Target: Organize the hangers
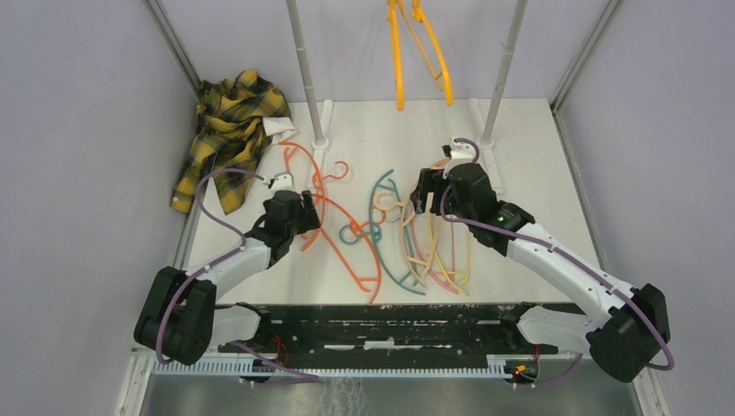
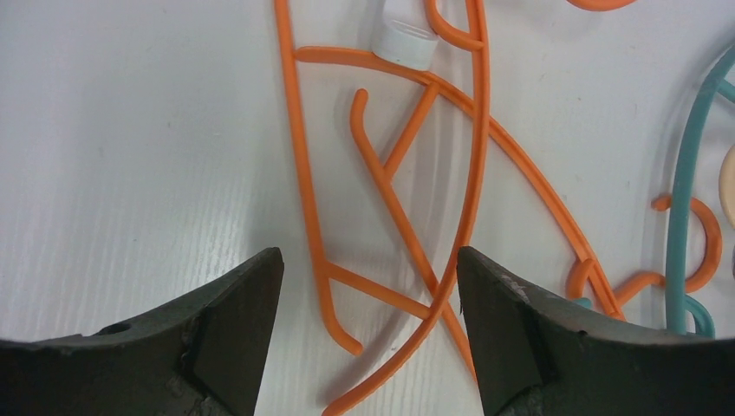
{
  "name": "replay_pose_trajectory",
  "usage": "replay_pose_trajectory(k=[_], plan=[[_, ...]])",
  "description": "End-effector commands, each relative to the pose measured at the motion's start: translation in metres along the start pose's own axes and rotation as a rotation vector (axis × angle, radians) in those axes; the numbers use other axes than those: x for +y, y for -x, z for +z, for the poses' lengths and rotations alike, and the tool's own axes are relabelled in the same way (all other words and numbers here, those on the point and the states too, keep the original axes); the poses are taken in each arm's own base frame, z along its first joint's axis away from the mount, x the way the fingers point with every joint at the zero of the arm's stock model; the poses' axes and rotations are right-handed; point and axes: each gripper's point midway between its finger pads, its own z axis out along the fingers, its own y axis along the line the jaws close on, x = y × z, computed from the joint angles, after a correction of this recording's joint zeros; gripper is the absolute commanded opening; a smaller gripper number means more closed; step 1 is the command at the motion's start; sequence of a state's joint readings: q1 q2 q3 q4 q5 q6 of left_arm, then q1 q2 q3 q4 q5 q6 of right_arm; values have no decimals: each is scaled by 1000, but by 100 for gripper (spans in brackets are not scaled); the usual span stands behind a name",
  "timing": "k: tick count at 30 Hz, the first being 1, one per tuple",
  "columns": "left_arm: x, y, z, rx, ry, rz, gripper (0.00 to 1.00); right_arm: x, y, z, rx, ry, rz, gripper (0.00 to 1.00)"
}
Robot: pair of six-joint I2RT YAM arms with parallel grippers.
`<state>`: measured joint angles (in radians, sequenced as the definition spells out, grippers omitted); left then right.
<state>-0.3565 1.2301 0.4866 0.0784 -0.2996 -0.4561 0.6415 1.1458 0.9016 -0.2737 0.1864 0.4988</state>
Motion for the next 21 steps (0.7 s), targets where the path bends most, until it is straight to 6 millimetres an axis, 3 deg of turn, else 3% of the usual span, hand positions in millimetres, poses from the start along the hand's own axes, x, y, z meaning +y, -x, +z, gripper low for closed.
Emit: replay_pose_trajectory(k=[1,9,18,21], plan=[[-26,21,3,-57,-43,-18,80,-2,14,1,-53,-23,-19,84],[-47,10,18,-19,-22,50,79,-6,3,10,-31,-40,-13,85],[-33,-10,41,39,83,117,75,-14,2,9,-36,-74,-28,86],[-28,-16,43,49,100,130,67,-16,3,9,-42,-82,-28,86]])
